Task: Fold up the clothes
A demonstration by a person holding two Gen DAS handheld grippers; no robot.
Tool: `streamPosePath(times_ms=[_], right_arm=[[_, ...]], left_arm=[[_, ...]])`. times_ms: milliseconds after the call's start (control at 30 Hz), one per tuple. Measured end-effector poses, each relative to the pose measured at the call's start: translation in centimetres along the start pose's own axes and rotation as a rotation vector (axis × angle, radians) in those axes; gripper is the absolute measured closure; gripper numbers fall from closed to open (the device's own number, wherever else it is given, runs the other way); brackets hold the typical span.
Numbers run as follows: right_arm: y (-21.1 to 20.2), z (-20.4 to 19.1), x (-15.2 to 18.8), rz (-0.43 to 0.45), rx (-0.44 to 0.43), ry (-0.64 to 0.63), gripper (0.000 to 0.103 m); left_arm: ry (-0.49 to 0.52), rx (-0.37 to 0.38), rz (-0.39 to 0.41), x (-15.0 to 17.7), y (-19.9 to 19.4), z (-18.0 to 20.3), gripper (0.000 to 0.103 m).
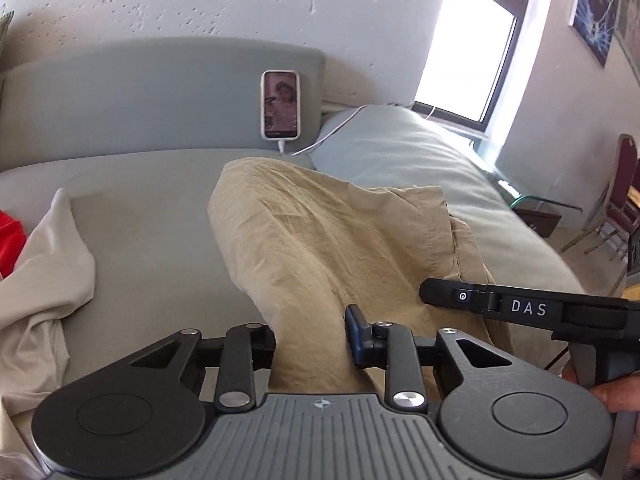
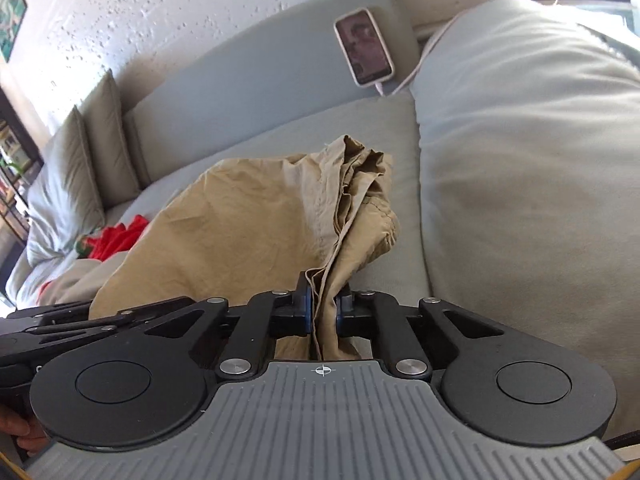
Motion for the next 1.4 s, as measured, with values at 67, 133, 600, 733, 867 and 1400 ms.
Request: streamPosePath(times_ms=[67, 133, 600, 733, 867, 1400], right_arm=[[-3.2, 0.9, -0.8, 0.047, 0.009, 0.028, 0.093], [-6.6, 2.9, -1.6, 0.085, 0.026, 0.092, 0.093], [-13.2, 17.3, -11.4, 0.260, 0.287, 0.183, 0.094], [-10.3, 20.6, -13.5, 0.188, 0.306, 0.193, 0.093], [-5.6, 25.4, -11.9, 0.060, 0.362, 0.226, 0.084], [-17.5, 23.6, -7.8, 0.255, 0.166, 0.353, 0.017]], left_arm=[[-0.014, 0.069, 0.004, -0.8, -0.3, 2.4, 0.077], [-0.023, 0.141, 0.002, -1.5, -0.3, 5.1, 0.077], [-0.054, 0.278, 0.010, -8.5, 9.8, 19.1, 0.077], [-0.135, 0.223, -0.111, -6.8, 15.4, 18.6, 0.070], [-0.121, 0.166, -0.196, -4.1, 20.1, 17.6, 0.035], [-0.035, 0.172, -0.087, -3.3, 7.6, 15.1, 0.031]])
Point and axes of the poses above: each gripper's, at about its wrist camera, not at the fingertips, and y roughly the way its jaws point, z to its right, x to its underside, the point moved 10 cm from there along y, roughly the way its jaws point
